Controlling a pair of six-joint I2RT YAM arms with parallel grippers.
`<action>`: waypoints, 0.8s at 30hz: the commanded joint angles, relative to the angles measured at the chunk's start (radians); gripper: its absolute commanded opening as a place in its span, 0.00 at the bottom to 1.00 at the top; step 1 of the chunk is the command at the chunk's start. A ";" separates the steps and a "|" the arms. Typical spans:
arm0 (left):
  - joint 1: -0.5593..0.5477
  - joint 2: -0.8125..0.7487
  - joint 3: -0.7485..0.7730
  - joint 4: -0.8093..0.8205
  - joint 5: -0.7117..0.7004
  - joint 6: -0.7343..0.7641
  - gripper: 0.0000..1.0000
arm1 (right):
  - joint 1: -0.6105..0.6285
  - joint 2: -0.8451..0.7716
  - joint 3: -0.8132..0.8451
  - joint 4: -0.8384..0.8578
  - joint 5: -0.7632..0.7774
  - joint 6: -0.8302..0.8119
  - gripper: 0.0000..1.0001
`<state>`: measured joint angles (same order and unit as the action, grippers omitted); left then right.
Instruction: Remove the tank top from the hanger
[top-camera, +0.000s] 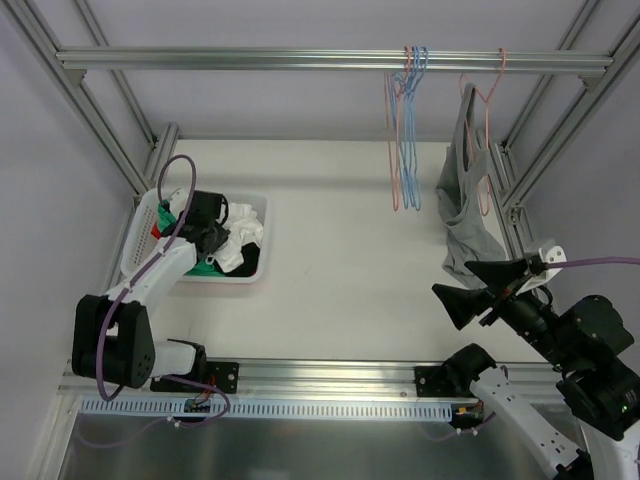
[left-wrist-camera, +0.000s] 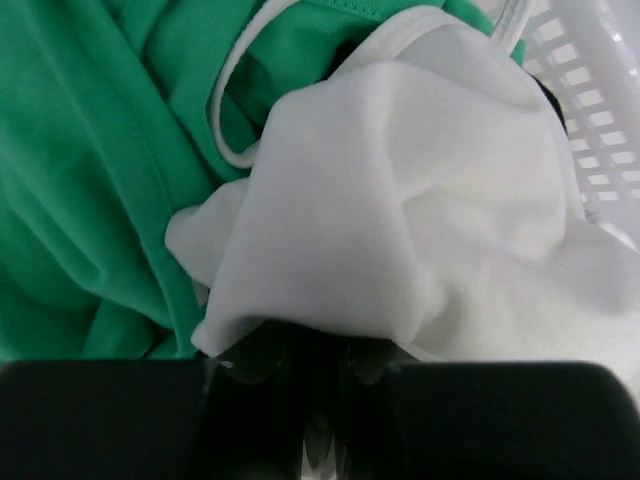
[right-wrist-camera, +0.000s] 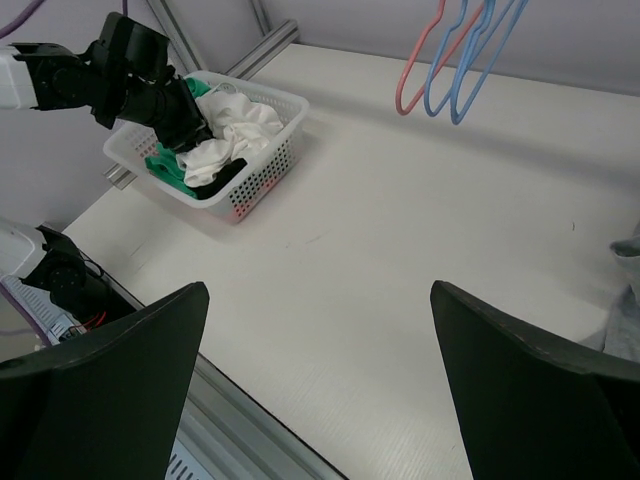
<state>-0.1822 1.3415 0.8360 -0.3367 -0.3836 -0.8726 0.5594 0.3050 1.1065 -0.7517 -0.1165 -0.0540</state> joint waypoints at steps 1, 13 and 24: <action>0.010 -0.105 -0.031 -0.085 -0.058 -0.005 0.12 | -0.001 0.060 0.022 0.019 0.027 -0.001 0.99; 0.010 -0.337 0.141 -0.171 -0.018 0.099 0.86 | -0.009 0.462 0.352 -0.112 0.329 -0.101 1.00; -0.195 -0.447 0.396 -0.364 0.285 0.409 0.99 | -0.496 0.965 0.861 -0.236 0.058 -0.205 0.93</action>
<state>-0.3000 0.8986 1.1809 -0.5896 -0.1802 -0.5964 0.1505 1.1873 1.8740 -0.9455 0.0437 -0.2016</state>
